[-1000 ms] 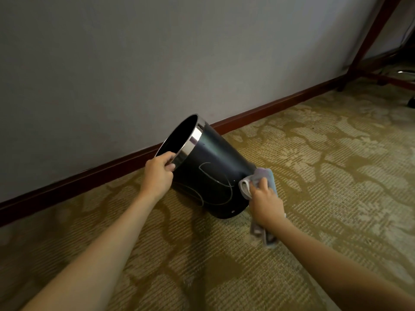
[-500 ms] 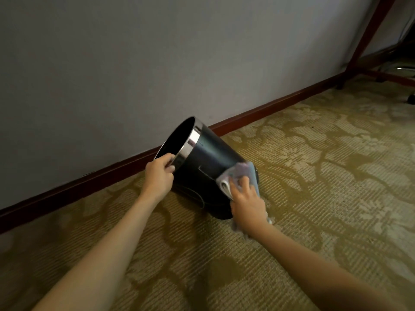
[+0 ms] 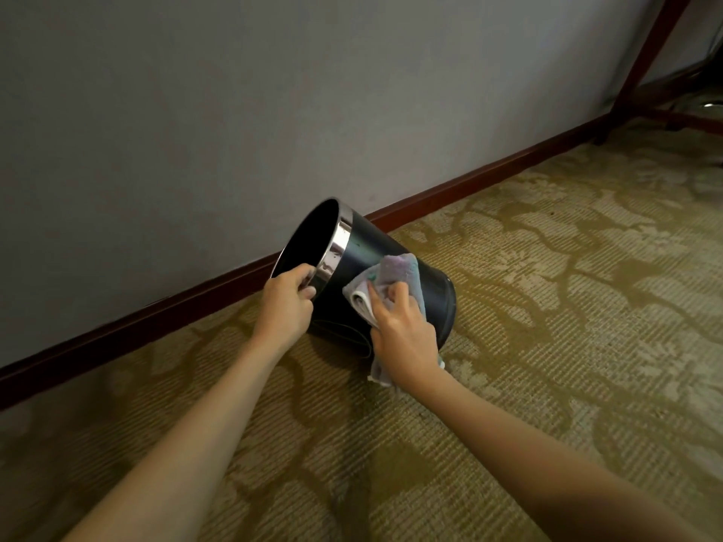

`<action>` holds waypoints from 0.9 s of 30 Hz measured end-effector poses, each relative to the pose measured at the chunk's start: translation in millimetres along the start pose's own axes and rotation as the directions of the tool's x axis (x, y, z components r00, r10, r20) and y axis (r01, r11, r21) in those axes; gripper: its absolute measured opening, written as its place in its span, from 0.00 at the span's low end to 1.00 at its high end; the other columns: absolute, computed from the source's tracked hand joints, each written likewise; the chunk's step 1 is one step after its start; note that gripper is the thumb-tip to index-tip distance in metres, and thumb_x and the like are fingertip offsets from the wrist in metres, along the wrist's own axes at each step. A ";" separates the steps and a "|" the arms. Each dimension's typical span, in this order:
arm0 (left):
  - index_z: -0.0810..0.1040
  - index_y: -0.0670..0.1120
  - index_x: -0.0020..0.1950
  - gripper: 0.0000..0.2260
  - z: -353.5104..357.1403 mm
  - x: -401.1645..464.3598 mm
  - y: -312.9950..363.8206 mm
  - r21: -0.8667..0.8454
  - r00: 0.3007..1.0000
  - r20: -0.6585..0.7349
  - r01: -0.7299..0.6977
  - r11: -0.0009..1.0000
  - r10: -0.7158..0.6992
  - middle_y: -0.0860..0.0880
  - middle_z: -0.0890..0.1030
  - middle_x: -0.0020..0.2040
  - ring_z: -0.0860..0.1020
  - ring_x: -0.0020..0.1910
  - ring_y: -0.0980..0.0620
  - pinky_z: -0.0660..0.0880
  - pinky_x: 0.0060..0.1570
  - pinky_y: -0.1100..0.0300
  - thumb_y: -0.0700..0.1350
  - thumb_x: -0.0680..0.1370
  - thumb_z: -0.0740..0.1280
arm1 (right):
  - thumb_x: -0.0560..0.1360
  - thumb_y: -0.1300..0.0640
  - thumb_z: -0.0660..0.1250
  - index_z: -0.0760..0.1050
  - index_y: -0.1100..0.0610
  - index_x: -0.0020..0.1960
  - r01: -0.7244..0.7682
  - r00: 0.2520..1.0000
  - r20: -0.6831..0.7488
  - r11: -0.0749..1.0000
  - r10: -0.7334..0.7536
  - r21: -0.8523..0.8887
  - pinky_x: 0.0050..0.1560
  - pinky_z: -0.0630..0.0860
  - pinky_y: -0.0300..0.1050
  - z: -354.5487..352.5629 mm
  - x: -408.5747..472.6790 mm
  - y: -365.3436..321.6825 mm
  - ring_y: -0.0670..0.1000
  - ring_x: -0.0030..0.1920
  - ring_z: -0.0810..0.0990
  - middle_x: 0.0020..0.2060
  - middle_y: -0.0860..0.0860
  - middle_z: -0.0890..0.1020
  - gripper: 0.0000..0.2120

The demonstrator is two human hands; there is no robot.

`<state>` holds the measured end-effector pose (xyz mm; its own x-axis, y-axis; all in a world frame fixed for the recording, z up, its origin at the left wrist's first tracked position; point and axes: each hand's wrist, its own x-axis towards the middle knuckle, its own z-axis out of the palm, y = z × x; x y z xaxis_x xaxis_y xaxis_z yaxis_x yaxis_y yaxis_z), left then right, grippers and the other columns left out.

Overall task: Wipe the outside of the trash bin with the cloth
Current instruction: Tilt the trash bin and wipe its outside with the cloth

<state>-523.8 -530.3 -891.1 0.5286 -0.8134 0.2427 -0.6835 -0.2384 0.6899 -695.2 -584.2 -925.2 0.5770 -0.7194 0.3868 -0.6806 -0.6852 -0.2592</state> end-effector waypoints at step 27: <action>0.78 0.52 0.49 0.16 19.6 1.4 26.4 -0.053 0.994 0.056 -0.088 0.995 0.091 0.55 0.78 0.44 0.74 0.42 0.70 0.68 0.35 0.78 0.31 0.75 0.62 | 0.71 0.62 0.68 0.69 0.54 0.70 0.068 0.995 -0.076 0.996 -0.064 0.049 0.27 0.76 0.48 -3.0 -6.5 40.3 0.56 0.47 0.74 0.54 0.57 0.73 0.27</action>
<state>-551.0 -548.2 -885.9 0.4346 -0.8605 0.2658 -0.7002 -0.1372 0.7006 -727.7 -606.8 -935.5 0.5832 -0.6636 0.4685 -0.6169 -0.7370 -0.2760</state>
